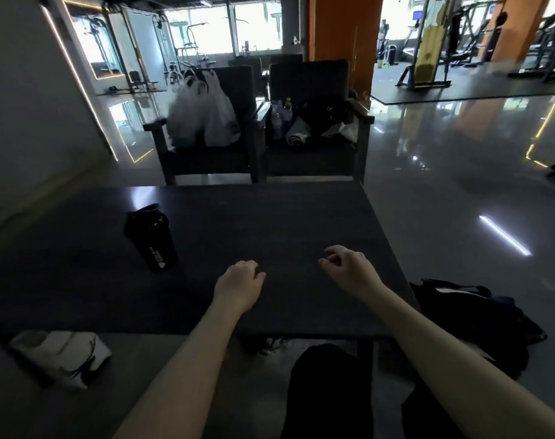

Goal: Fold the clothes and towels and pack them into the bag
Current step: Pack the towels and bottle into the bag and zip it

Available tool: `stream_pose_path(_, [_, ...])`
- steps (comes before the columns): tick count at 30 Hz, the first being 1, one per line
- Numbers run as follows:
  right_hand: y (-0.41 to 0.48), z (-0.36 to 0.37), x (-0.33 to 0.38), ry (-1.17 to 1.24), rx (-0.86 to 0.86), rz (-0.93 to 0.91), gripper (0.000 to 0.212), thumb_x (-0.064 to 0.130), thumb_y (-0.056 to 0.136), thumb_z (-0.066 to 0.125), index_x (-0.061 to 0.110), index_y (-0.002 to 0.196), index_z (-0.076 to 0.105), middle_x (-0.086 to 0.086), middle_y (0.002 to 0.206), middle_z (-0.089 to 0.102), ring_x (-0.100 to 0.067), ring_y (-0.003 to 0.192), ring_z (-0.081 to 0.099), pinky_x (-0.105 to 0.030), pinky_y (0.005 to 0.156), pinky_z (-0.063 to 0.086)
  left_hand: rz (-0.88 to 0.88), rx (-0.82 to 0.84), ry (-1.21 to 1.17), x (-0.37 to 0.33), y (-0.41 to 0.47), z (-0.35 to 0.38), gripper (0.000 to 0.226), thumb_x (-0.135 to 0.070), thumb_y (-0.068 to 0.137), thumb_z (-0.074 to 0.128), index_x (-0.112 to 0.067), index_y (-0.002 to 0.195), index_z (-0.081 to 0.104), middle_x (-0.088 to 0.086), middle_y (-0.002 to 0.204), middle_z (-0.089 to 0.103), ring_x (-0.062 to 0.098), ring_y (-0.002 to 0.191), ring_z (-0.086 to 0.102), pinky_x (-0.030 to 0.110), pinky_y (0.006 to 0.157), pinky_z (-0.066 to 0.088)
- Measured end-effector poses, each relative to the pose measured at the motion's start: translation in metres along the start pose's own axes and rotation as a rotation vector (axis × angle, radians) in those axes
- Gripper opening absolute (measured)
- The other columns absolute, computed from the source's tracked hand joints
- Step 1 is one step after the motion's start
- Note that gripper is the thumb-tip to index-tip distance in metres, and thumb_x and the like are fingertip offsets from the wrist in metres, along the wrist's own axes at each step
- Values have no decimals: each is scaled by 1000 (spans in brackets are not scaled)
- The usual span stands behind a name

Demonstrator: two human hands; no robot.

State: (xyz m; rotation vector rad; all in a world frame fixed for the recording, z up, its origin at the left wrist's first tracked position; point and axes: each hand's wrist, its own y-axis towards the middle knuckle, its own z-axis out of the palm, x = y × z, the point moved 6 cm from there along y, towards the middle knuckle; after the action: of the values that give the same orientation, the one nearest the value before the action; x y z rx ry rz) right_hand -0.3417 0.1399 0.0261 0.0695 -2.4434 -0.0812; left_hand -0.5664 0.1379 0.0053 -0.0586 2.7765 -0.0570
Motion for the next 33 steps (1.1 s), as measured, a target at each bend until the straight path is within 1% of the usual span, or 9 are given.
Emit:
stream_pose_path(3, [1, 24, 26, 38, 42, -44, 45, 35, 93, 55, 14, 132, 52, -4, 119, 64, -19, 107, 60, -30, 88, 47, -192, -134, -111, 55, -8, -13, 28, -30, 97, 47, -12, 113, 62, 7, 115, 62, 22, 100, 58, 31, 75, 43])
stream_pose_path(6, [6, 47, 54, 76, 78, -92, 43, 33, 92, 57, 13, 130, 53, -3, 118, 65, -18, 107, 61, -30, 89, 48, -379, -228, -255, 106, -10, -23, 17, -25, 95, 50, -11, 98, 61, 9, 107, 64, 21, 87, 55, 30, 69, 39])
stream_pose_path(8, [14, 63, 71, 119, 85, -116, 40, 31, 91, 59, 13, 127, 56, -3, 115, 66, -17, 105, 62, -32, 91, 49, -470, -277, -360, 139, -5, -24, 22, -26, 93, 55, -9, 108, 59, 10, 112, 61, 25, 96, 57, 33, 74, 41])
stream_pose_path(10, [23, 77, 86, 175, 87, -128, 35, 28, 91, 60, 13, 123, 59, -2, 111, 67, -15, 101, 63, -32, 91, 50, -556, -309, -471, 169, 4, -24, 42, -29, 88, 62, -6, 122, 53, 13, 123, 55, 31, 110, 55, 38, 85, 46])
stream_pose_path(13, [36, 93, 105, 249, 108, -155, 30, 24, 92, 59, 14, 120, 60, 2, 104, 66, -9, 93, 62, -22, 81, 52, -631, -355, -550, 204, 21, -26, 66, -30, 82, 71, -2, 134, 40, 17, 135, 41, 35, 122, 46, 42, 96, 42])
stream_pose_path(17, [49, 107, 117, 341, 102, -170, 24, 20, 92, 58, 17, 116, 62, 6, 99, 66, -2, 88, 61, -8, 68, 47, -595, -450, -604, 231, 53, -36, 94, -28, 75, 79, -2, 146, 24, 17, 147, 32, 33, 133, 38, 44, 103, 37])
stream_pose_path(22, [57, 117, 112, 411, 86, -167, 19, 15, 91, 59, 15, 110, 65, 7, 95, 68, 1, 86, 62, -6, 69, 47, -442, -530, -765, 247, 94, -39, 89, -28, 53, 88, -13, 129, 46, 4, 121, 58, 19, 109, 59, 37, 92, 50])
stream_pose_path(28, [64, 114, 94, 437, 70, -130, 17, 15, 91, 60, 17, 107, 65, 4, 96, 70, -8, 89, 65, -22, 78, 52, -435, -633, -958, 250, 119, -36, 101, -25, 54, 86, -15, 139, 32, 4, 130, 52, 23, 116, 56, 51, 93, 51])
stream_pose_path(33, [63, 107, 79, 438, 68, -127, 17, 12, 90, 60, 19, 105, 64, 2, 97, 70, -8, 89, 65, -27, 82, 55, -465, -645, -908, 243, 118, -36, 92, -36, 45, 86, -19, 125, 44, -1, 118, 58, 23, 104, 62, 54, 80, 55])
